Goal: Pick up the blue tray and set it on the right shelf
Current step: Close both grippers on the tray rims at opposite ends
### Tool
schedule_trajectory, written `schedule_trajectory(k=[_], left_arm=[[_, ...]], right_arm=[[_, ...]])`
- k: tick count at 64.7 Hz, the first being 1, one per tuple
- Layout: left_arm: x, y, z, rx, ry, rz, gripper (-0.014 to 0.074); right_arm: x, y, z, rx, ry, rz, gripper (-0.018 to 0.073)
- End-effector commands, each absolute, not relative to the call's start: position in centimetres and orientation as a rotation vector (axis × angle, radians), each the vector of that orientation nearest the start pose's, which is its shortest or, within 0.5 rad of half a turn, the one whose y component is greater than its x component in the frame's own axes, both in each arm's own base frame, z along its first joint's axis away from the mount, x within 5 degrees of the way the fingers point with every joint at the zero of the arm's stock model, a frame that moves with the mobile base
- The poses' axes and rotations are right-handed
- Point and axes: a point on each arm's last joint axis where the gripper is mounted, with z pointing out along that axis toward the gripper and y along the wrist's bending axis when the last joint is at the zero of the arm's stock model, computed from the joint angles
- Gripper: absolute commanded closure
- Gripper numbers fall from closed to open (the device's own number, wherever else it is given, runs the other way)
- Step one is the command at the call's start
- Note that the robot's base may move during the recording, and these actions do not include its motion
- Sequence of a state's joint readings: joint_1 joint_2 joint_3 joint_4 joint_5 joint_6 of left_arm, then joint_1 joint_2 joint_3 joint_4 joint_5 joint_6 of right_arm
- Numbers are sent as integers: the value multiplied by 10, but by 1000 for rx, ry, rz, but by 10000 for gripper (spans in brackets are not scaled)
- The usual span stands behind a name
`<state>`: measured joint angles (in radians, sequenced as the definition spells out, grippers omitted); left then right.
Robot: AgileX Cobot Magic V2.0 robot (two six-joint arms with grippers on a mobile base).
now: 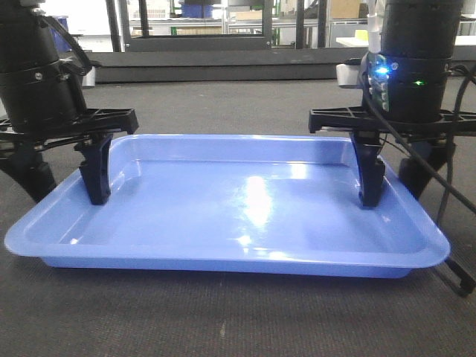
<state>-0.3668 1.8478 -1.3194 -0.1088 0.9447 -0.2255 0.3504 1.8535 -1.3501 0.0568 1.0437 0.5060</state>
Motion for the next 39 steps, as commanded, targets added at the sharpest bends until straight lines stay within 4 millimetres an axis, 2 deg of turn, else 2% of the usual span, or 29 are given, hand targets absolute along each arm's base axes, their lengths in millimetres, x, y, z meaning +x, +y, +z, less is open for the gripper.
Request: schedule_trajectory(k=[1,9,17,39], left_arm=[[339,-143,231,121,2911,-259,464],[339,-143,231,121,2913,-258,567],[339,-143,230,122,2917,-257,625],[338,-142,230,122,2923,-255,636]], right_arm=[[341,128,237,261,2969,167,371],[341,128,237,260,2964,170,417],[341,128,237,260,2962,171,417],[342,128,237,258,2957,173,418]])
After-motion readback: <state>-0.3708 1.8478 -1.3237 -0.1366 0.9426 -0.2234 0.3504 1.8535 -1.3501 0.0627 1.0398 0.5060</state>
